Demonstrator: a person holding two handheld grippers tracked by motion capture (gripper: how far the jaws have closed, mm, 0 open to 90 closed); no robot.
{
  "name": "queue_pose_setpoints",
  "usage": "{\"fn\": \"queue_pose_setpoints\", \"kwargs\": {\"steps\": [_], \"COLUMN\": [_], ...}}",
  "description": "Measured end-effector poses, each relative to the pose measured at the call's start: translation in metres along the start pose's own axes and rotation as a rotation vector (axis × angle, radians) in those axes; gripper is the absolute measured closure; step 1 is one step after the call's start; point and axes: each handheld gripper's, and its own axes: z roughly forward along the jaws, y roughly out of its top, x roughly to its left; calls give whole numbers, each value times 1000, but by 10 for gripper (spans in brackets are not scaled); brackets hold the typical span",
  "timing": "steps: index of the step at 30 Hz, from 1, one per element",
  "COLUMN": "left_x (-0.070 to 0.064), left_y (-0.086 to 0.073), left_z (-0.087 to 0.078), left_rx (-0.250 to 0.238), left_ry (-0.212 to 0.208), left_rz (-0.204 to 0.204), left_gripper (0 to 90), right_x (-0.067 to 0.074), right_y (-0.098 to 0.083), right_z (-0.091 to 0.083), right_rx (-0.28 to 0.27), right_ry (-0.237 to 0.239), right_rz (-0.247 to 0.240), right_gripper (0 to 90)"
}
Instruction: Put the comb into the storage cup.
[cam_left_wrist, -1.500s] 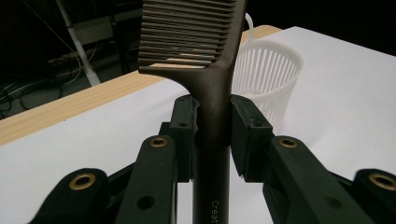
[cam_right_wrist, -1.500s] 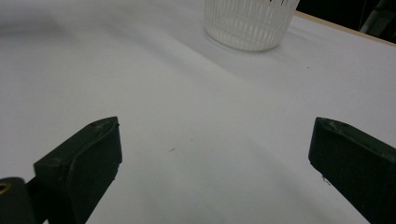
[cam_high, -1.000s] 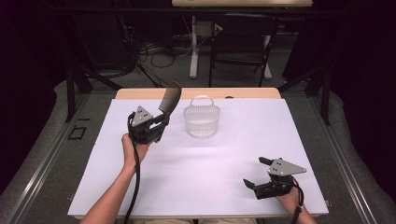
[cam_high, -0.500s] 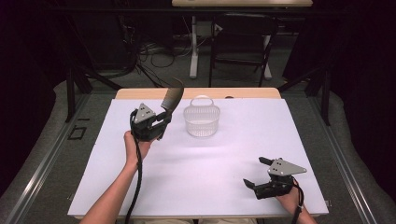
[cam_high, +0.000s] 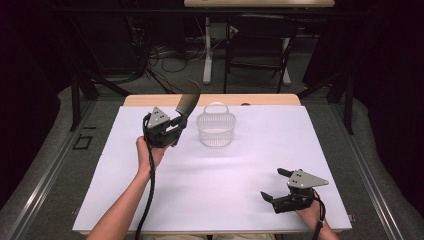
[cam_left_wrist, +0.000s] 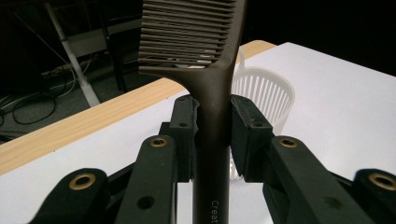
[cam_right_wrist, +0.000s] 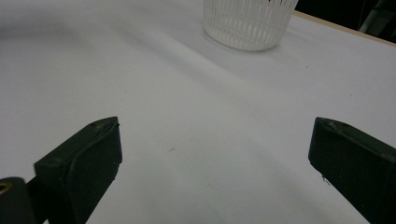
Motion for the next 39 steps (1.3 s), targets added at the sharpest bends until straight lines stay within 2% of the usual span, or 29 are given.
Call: {"fn": "queue_pose_setpoints", "kwargs": {"steps": [39], "left_x": [-5], "left_y": [19], "left_z": [14], "left_rx": [-28], "left_ry": [-23], "left_rz": [19], "left_gripper": [720], "right_x": [-1], "right_y": [-1], "right_z": [0], "right_rx": [6], "right_ry": [-2], "right_rz": [6], "right_gripper": [26]}}
